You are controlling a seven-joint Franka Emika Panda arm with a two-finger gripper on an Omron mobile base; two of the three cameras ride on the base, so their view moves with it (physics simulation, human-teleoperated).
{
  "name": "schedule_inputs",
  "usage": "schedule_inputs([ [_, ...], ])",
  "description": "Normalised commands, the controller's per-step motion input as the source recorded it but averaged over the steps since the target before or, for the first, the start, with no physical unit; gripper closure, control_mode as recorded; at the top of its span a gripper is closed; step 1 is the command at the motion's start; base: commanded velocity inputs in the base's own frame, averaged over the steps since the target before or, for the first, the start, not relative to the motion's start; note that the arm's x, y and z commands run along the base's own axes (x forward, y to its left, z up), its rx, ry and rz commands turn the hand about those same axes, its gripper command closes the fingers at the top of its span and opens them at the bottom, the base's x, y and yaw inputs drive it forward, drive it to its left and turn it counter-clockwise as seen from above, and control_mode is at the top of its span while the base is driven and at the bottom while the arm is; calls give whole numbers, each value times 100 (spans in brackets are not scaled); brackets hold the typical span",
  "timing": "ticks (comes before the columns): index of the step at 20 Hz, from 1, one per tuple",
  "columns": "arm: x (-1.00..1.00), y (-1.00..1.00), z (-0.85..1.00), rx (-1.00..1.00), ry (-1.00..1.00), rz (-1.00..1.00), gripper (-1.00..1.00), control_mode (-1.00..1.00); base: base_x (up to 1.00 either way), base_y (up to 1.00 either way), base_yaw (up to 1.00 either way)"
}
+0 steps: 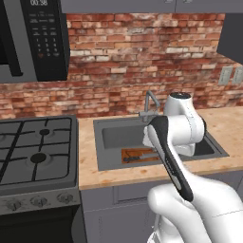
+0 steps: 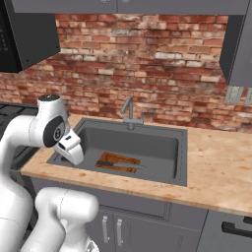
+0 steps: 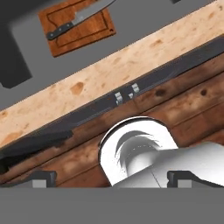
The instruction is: Move the cutting board and knife to the sink. Then move spray from the cabinet to the counter.
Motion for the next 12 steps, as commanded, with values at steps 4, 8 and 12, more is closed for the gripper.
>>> schedule_inputs([
  [4, -36, 0, 16, -1, 0, 10, -100, -100, 0, 0, 0],
  [8, -14, 0, 4, 0, 0, 1, -100, -100, 0, 0, 0],
  [12, 0, 0, 0, 0, 0, 0, -100, -100, 0, 0, 0],
])
